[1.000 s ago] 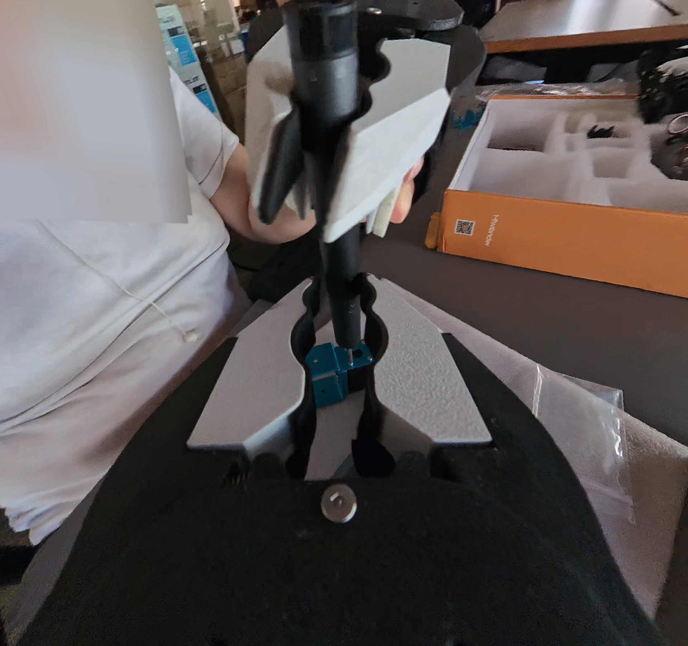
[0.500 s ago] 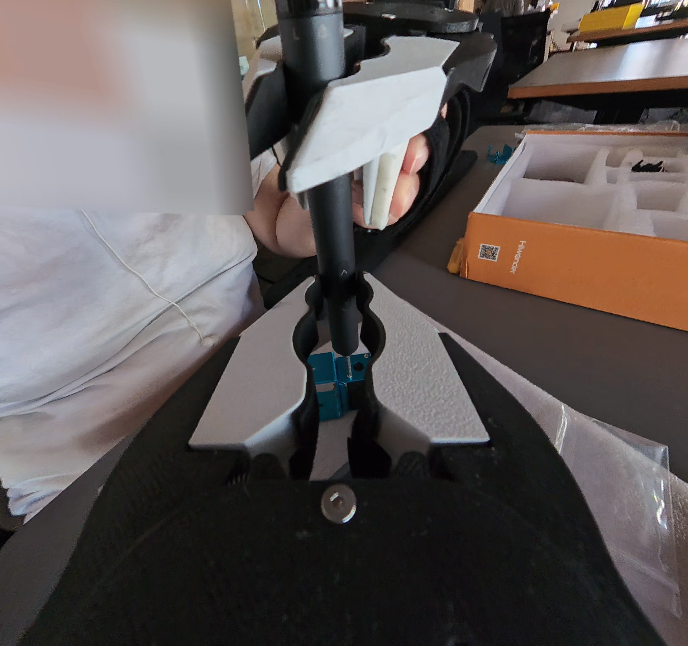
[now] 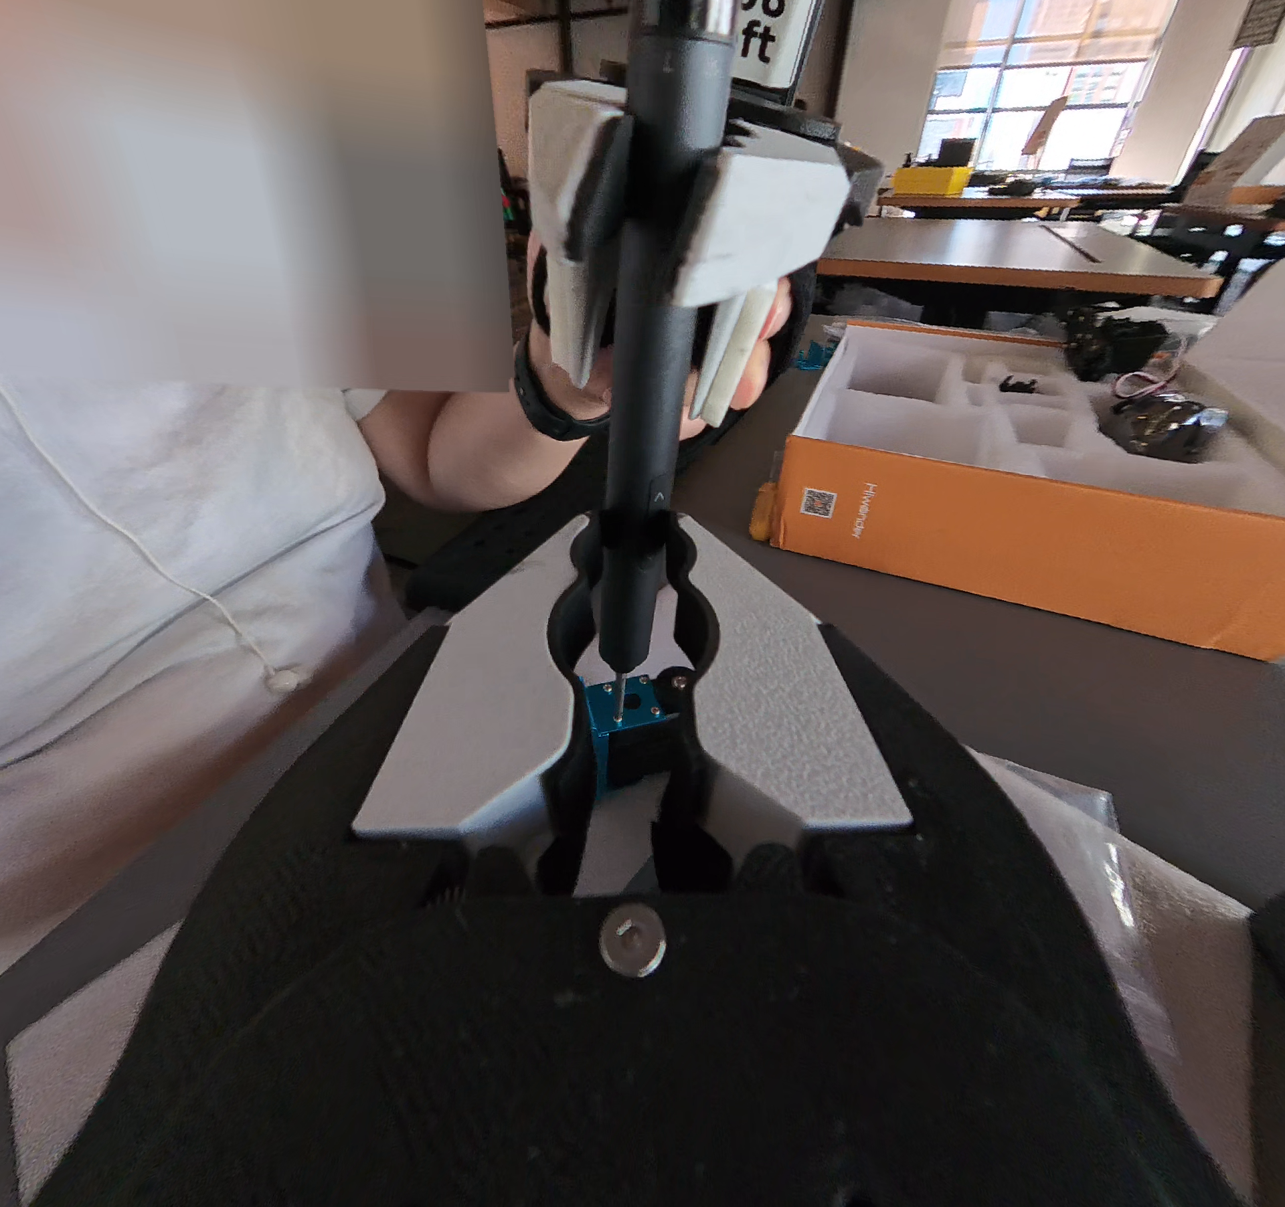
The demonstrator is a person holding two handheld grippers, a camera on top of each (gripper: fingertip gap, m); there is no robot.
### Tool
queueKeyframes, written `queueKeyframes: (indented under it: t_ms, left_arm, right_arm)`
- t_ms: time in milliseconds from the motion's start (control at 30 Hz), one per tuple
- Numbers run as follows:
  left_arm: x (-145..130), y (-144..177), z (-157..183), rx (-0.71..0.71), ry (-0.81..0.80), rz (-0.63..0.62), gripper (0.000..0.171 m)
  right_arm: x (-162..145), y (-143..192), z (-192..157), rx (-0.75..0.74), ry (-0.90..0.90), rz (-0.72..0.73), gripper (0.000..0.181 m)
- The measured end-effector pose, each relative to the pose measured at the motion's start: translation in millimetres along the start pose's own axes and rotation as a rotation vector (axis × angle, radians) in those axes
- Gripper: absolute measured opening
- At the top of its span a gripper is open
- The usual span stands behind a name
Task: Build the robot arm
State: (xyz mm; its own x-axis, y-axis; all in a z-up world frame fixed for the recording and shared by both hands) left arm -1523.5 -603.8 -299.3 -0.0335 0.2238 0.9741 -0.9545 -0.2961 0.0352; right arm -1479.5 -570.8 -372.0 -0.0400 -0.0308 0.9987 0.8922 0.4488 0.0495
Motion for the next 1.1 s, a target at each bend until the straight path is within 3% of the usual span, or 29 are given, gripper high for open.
queueKeyframes:
  t_ms: [233, 367, 433, 533, 733, 833, 1000, 1100]
  left_arm:
    - [-0.5, -6.0, 3.1, -0.013, -0.012, -0.017, 0.011]
    - [-0.3, -6.5, 2.7, -0.008, -0.012, -0.018, 0.010]
    - [-0.3, -6.5, 2.9, -0.005, -0.013, -0.017, 0.011]
    - [-0.1, -5.7, 2.9, -0.005, -0.013, -0.020, 0.011]
    - [0.7, -6.5, 0.0, -0.025, 0.007, -0.037, 0.010]
    - [1.0, -9.0, -1.2, -0.027, 0.009, -0.052, 0.011]
    - [1.3, -9.0, -2.2, -0.039, 0.017, -0.061, 0.011]
    - [1.5, -8.3, -3.0, -0.043, 0.026, -0.060, 0.011]
  right_arm:
    - [-0.2, 3.7, -5.9, -0.045, 0.030, 0.003, 0.017]
    - [0.0, 4.6, -3.7, -0.037, -0.078, 0.000, 0.017]
    - [2.9, 8.8, -1.7, -0.080, -0.104, 0.044, 0.029]
    - [8.4, 18.6, -6.2, -0.116, -0.064, 0.069, 0.019]
    - [7.9, 18.6, -5.0, -0.150, -0.056, -0.041, 0.029]
    - [8.3, 15.1, -4.9, -0.134, -0.056, -0.064, 0.016]
    - [5.2, 16.1, -2.8, -0.099, -0.110, -0.064, 0.017]
    - [2.1, 14.2, -2.1, -0.099, -0.107, -0.096, 0.026]
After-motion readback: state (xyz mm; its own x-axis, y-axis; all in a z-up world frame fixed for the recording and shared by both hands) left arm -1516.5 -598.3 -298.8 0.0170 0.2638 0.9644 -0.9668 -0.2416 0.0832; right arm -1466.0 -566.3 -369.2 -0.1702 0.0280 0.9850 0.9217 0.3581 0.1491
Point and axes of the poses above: each gripper's, where its closed fingertips meet, y back along the fingers, x out of its top, z = x × y across the jaws, the point moved 6 cm from there along y, back along the fingers, and after that the axes turned 14 degrees about -x, right-handed, at the moved point
